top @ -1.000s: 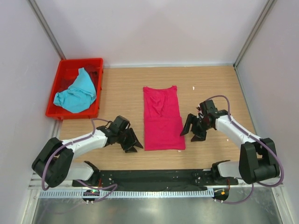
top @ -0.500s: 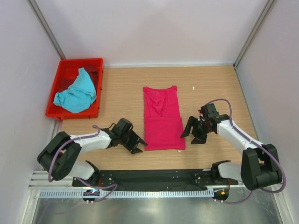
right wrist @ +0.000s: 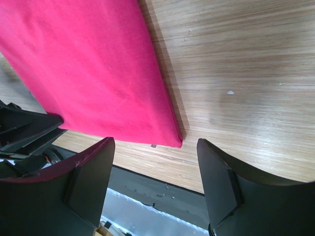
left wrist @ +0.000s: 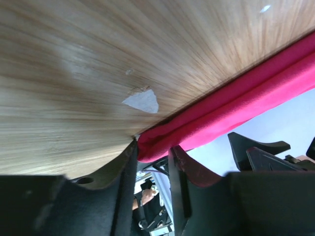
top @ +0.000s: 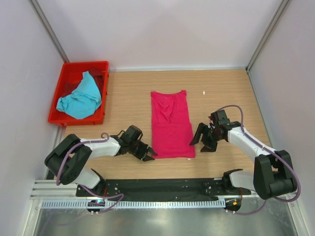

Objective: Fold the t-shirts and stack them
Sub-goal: Fold the tshirt

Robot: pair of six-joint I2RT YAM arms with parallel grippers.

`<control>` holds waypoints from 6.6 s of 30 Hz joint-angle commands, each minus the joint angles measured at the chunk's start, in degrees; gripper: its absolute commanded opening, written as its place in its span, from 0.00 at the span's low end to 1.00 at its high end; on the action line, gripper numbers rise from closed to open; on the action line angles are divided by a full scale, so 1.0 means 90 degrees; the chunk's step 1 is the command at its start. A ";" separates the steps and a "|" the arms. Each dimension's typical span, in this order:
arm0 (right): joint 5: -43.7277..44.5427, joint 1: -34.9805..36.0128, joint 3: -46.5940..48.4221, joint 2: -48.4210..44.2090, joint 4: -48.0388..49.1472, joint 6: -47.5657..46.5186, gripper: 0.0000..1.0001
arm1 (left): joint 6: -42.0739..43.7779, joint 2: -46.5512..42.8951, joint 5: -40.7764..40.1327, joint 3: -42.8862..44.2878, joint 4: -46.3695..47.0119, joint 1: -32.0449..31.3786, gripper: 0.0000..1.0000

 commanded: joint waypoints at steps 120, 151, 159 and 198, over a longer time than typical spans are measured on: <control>0.0570 0.1309 -0.1717 -0.2453 -0.0480 0.2236 0.01 | 0.1254 -0.1965 -0.1586 0.0223 -0.2480 -0.1828 0.00; 0.0316 0.0920 0.4286 0.1791 -0.1526 0.0420 0.01 | 0.3400 -0.0542 -0.0903 0.4011 -0.3731 0.1178 0.00; -0.0124 0.0286 0.5478 0.3276 -0.1311 0.0069 0.01 | 0.3986 0.0990 -0.0288 0.5212 -0.3447 0.1930 0.00; -0.0467 -0.0028 0.6302 0.5378 0.0280 -0.1387 0.77 | 0.6340 0.2927 0.0289 0.6162 -0.2656 0.2595 0.70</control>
